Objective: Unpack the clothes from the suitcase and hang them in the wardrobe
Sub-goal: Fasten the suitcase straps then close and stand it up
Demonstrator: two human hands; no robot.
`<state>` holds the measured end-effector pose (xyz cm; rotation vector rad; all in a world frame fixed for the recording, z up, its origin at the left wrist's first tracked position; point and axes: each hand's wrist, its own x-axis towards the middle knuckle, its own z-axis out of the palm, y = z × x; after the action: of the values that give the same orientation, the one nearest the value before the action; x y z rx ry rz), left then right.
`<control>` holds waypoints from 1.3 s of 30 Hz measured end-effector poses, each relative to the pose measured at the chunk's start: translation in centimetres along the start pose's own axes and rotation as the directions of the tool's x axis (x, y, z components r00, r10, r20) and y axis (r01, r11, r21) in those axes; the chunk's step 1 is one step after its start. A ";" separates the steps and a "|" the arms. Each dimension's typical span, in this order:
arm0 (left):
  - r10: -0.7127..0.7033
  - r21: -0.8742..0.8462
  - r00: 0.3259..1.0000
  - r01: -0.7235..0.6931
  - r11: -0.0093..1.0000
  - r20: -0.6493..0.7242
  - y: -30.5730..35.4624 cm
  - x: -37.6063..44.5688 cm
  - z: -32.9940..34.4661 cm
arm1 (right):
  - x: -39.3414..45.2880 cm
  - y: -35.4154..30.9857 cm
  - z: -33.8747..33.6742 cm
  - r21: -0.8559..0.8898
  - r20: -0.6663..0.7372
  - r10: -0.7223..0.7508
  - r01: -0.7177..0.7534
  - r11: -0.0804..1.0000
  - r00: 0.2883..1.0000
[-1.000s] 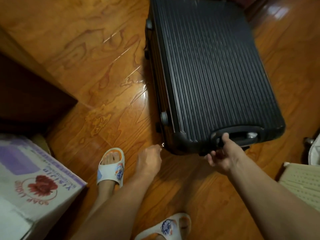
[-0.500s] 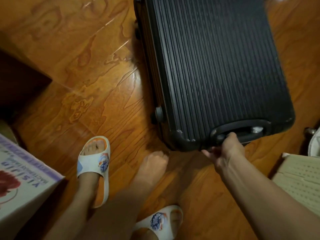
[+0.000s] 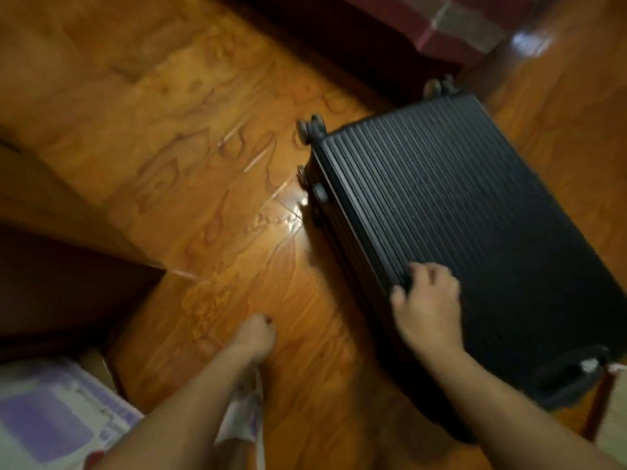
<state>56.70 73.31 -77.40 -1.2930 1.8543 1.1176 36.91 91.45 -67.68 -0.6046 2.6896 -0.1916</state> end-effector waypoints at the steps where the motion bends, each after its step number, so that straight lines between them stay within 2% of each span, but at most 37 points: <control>1: 0.012 -0.041 0.999 -0.014 0.999 -0.048 0.7 1.1 -2.2 | 2.1 -2.7 0.4 -0.053 0.031 -0.149 0.151 0.987 0.988; 3: 0.036 -0.156 0.989 -0.059 0.986 -0.146 2.5 3.9 -6.4 | 7.0 -6.5 1.6 -0.145 0.072 -0.250 0.258 0.955 0.966; 5: 0.088 -0.238 0.980 -0.129 0.963 -0.178 4.9 6.1 -8.9 | 11.0 -7.9 3.2 -0.233 0.075 -0.240 0.251 0.940 0.968; 8: 0.204 -0.270 0.962 -0.249 0.930 -0.182 8.2 8.9 -9.3 | 13.3 -7.4 4.7 -0.191 0.003 -0.199 0.196 0.962 0.980; 12: 0.238 -0.405 0.967 -0.254 0.878 -0.092 10.2 10.8 -5.4 | 10.3 -4.7 5.8 -0.193 -0.046 -0.183 0.171 0.966 0.982; 14: 0.222 -0.466 0.974 -0.220 0.857 -0.053 10.0 11.0 -2.5 | 8.1 -2.6 5.1 -0.185 0.000 -0.127 0.125 0.975 0.992; 17: 0.220 -0.518 0.975 -0.180 0.836 0.015 9.1 11.0 1.8 | 4.8 0.6 3.1 -0.211 0.154 -0.016 0.049 0.976 0.988; 19: 0.241 -0.558 0.966 -0.148 0.816 0.097 8.4 11.7 4.7 | 3.4 1.3 1.8 -0.200 0.178 0.022 0.014 0.980 0.984; 21: 0.262 -0.628 0.955 -0.119 0.769 0.140 8.5 11.9 7.7 | 4.5 1.2 0.9 -0.135 0.102 -0.086 0.100 0.986 0.991; 24: 0.278 -0.675 0.948 -0.104 0.731 0.155 8.9 11.5 12.0 | 10.1 -0.7 0.9 -0.163 0.002 -0.299 0.295 0.942 0.954; 27: 0.316 -0.636 0.937 -0.156 0.756 0.146 9.5 11.3 14.4 | 14.3 -2.4 2.3 -0.192 0.027 -0.288 0.288 0.938 0.957; 30: 0.271 -0.607 0.960 -0.175 0.775 0.069 9.9 12.4 15.0 | 14.2 -2.4 4.0 -0.194 -0.060 -0.278 0.262 0.945 0.959; 32: 0.291 -0.551 0.954 -0.205 0.809 0.071 9.9 12.5 14.8 | 13.9 -2.6 4.4 -0.193 -0.088 -0.281 0.260 0.946 0.956; 34: 0.357 -0.509 0.933 -0.284 0.813 0.050 9.6 12.1 14.4 | 14.1 -2.9 4.3 -0.214 -0.096 -0.284 0.259 0.942 0.954; 35: 0.389 -0.447 0.921 -0.353 0.822 -0.013 9.4 11.7 14.1 | 14.3 -2.9 4.1 -0.236 -0.097 -0.293 0.264 0.935 0.951; 37: 0.452 -0.182 0.863 -0.494 0.850 -0.227 8.6 11.1 12.9 | 14.7 -3.0 3.9 -0.290 -0.066 -0.348 0.316 0.903 0.935; 39: 0.605 0.115 0.711 -0.610 0.784 -0.360 7.9 10.3 11.3 | 15.2 -3.2 3.6 -0.322 0.000 -0.427 0.405 0.856 0.904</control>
<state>45.99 80.26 -88.95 -0.9542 2.7042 1.2549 26.84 81.72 -75.34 -1.3047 2.6380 0.1129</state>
